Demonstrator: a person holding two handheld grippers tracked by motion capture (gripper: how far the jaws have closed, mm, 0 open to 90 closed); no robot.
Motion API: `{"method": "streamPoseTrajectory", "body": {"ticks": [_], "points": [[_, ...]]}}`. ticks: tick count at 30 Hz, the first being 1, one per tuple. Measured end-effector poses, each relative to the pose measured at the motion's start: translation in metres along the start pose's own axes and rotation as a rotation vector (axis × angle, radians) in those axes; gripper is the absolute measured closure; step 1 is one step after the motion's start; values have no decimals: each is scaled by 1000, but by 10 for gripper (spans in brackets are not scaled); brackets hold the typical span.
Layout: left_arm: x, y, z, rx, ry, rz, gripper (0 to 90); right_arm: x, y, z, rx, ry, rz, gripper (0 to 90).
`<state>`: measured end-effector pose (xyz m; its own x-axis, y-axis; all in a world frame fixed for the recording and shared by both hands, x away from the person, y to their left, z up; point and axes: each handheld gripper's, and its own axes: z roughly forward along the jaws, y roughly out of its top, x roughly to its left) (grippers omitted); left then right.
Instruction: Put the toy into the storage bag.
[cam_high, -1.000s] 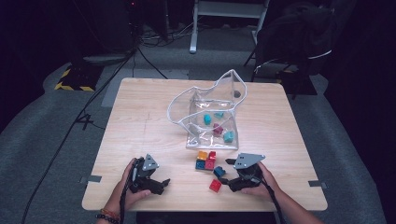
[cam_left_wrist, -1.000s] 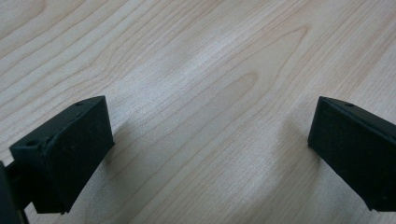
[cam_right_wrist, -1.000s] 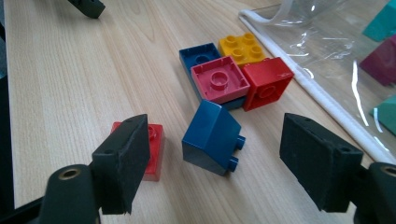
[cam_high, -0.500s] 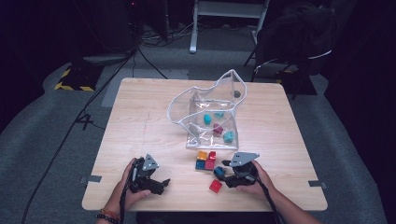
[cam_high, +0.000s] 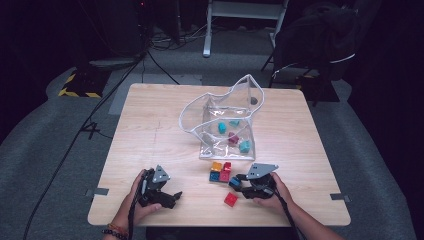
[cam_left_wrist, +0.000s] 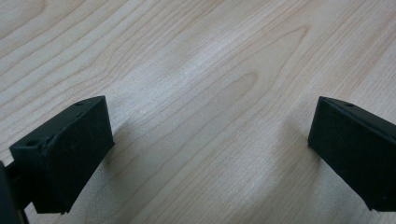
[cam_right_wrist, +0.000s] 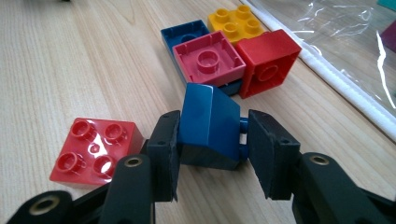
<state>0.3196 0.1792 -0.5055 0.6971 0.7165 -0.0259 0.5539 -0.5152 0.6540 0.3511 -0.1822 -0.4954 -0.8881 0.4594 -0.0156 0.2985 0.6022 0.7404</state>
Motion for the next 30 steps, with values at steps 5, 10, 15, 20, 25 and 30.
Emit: {"method": "streamPoseTrajectory", "body": {"ticks": [5, 10, 15, 20, 25, 30], "points": [[0, 0, 0, 0, 0, 0, 2, -4, -1, -4, -5, -11, 9, 580], [0, 0, 0, 0, 0, 0, 2, -6, -1, -9, -19, -21, 13, 581], [0, 0, 0, 0, 0, 1, 2, -10, 0, -17, -37, -31, 22, 582], [0, 0, 0, 0, 0, 0, 2, -15, 3, -26, -56, -48, 29, 582], [0, 0, 0, 0, 0, 0, 2, -20, 7, -38, -79, -67, 30, 583], [0, 0, 0, 1, 0, 1, 2, -25, 13, -52, -104, -88, 31, 583]]}}
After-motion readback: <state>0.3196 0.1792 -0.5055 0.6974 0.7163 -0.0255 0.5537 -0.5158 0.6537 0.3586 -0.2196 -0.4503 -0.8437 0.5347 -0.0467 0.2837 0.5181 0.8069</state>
